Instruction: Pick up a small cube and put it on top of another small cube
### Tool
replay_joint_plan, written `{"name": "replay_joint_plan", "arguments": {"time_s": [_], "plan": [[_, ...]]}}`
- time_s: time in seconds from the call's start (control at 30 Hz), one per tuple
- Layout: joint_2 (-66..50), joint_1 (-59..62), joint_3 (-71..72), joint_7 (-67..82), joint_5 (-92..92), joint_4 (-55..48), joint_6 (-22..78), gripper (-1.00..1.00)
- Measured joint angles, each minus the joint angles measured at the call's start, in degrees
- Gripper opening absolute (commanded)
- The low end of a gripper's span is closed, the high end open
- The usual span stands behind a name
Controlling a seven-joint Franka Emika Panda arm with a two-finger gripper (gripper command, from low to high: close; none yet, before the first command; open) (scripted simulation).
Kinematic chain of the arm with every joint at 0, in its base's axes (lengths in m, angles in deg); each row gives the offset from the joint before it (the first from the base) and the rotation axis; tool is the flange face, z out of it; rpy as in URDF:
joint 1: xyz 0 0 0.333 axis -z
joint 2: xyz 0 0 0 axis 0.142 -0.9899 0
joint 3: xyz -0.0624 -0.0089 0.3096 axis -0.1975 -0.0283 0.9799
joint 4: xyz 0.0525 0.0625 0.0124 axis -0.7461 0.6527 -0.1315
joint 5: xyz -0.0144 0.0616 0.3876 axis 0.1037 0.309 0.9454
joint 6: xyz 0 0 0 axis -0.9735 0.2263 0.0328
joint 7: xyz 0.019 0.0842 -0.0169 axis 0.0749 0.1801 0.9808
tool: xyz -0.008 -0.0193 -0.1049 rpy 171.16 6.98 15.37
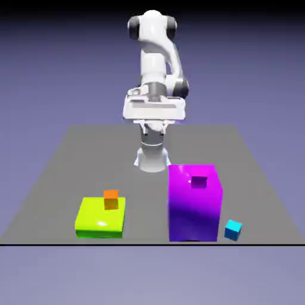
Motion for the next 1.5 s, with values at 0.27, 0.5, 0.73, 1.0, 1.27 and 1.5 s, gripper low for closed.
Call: {"name": "replay_joint_plan", "arguments": {"time_s": [0.27, 0.5, 0.73, 1.0, 1.27, 1.5], "plan": [[-2.39, -5.76, 10.82, -6.03, -19.93, 0.89, -3.86, 0.0], [-10.83, -4.09, 24.3, -8.32, -37.38, 0.68, 2.33, 0.0], [-20.89, 0.06, 37.95, -9.18, -52.98, 0.09, 11.67, 0.0], [-37.18, 12.11, 54.04, -5.95, -65.39, -1.67, 31.6, 0.0], [-51.9, 25.17, 66.19, -1.2, -71.48, -3.59, 51.53, 0.0], [-63.23, 37.55, 72.91, 4.49, -70.54, -5.42, 68.99, 0.0]]}}
